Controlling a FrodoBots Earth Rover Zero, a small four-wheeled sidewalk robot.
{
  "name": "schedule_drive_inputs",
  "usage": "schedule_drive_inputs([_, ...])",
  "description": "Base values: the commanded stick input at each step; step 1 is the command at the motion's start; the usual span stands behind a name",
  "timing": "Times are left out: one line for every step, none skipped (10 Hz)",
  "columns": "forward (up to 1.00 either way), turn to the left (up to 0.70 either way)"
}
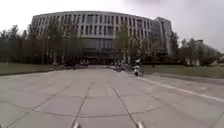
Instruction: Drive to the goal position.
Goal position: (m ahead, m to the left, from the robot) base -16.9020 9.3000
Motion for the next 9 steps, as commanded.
schedule_drive_inputs([0.50, 0.00])
schedule_drive_inputs([0.50, 0.00])
schedule_drive_inputs([0.50, 0.00])
schedule_drive_inputs([0.50, 0.00])
schedule_drive_inputs([0.50, 0.00])
schedule_drive_inputs([0.50, 0.00])
schedule_drive_inputs([0.50, 0.00])
schedule_drive_inputs([0.50, 0.00])
schedule_drive_inputs([0.50, 0.00])
